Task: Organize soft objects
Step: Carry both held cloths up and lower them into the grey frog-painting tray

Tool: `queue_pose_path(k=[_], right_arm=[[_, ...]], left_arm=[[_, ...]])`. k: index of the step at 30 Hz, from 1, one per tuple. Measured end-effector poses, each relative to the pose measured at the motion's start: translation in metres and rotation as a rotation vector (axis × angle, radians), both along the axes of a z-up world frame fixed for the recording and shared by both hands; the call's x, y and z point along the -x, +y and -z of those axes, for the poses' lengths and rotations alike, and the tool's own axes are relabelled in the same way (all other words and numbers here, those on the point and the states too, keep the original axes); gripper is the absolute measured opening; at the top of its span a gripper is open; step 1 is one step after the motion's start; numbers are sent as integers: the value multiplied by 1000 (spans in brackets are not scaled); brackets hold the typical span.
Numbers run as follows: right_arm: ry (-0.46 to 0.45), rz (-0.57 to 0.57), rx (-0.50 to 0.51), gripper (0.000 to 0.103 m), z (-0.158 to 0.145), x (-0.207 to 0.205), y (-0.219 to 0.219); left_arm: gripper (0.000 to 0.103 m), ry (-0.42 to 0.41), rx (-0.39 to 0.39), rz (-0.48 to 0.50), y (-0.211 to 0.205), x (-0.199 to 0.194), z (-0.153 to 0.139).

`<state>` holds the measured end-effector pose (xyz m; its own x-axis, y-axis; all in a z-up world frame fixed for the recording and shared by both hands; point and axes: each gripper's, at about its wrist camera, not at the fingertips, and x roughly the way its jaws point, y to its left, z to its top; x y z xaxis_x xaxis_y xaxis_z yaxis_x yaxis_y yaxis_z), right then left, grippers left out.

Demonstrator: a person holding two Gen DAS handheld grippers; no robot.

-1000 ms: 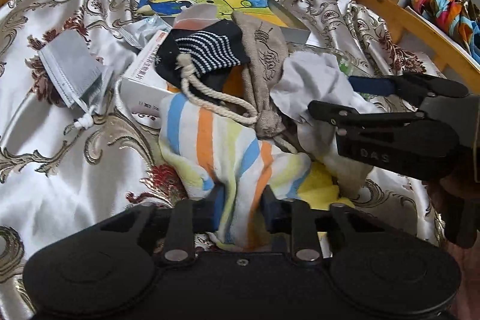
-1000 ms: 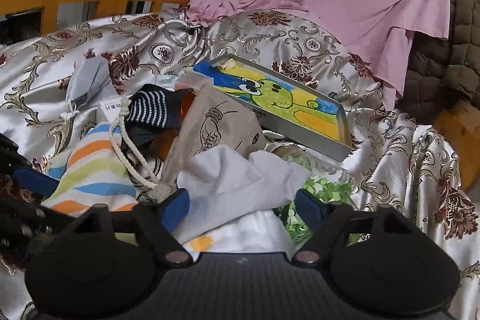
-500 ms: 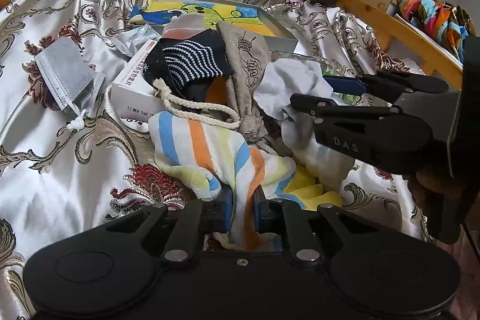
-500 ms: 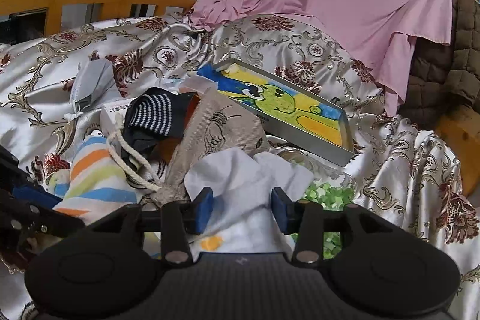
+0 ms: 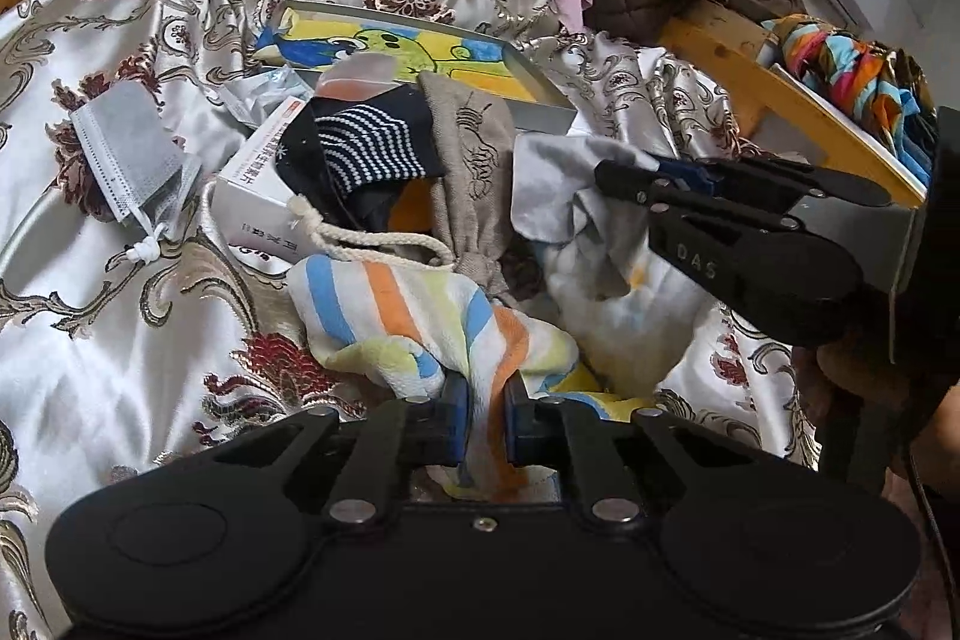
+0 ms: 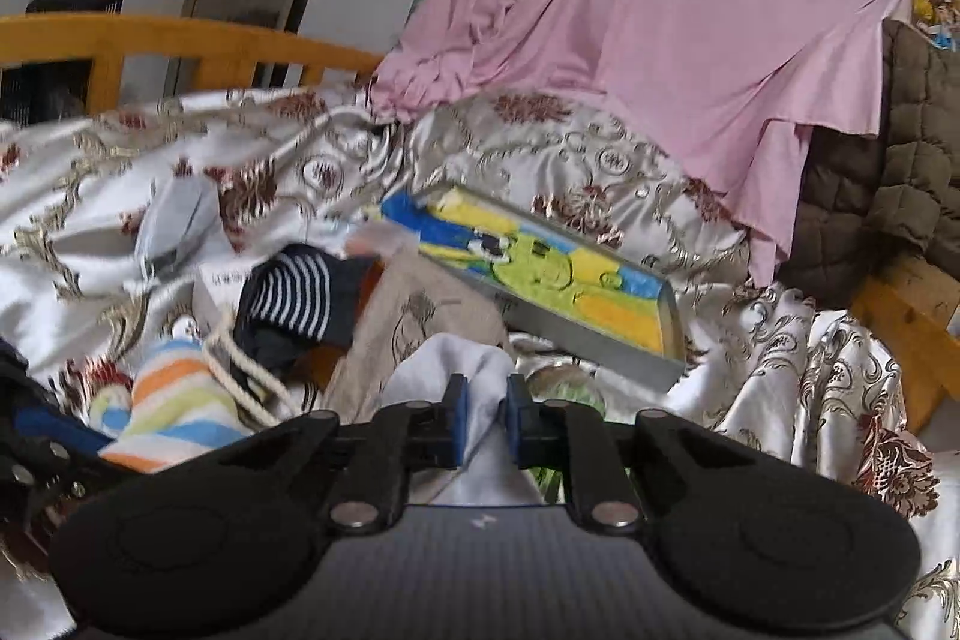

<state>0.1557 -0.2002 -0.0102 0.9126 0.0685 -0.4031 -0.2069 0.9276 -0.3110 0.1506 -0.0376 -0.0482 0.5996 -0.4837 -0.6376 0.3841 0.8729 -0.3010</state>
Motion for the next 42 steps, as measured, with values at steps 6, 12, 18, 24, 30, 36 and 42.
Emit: queue_pose_path(k=[6, 12, 18, 24, 30, 36, 42], right_arm=[[37, 11, 28, 7, 4, 1, 0], [-44, 2, -8, 5, -8, 14, -2], [-131, -5, -69, 5, -26, 31, -12], [-186, 3, -111, 5, -36, 37, -20], [-138, -20, -148, 5, -47, 20, -21], [-113, -83, -109, 5, -68, -38, -11], [-77, -91, -112, 5, -83, -130, -5]], left_arm=[[11, -19, 34, -22, 6, 2, -3], [11, -112, 101, -46, 14, 13, -22], [11, -181, 185, -78, 26, 23, -43], [11, -234, 210, -128, 34, 13, -65], [11, -269, 192, -175, 37, -40, -90], [12, -329, 182, -190, 29, -126, -111], [12, -321, 146, -193, 11, -222, -103]])
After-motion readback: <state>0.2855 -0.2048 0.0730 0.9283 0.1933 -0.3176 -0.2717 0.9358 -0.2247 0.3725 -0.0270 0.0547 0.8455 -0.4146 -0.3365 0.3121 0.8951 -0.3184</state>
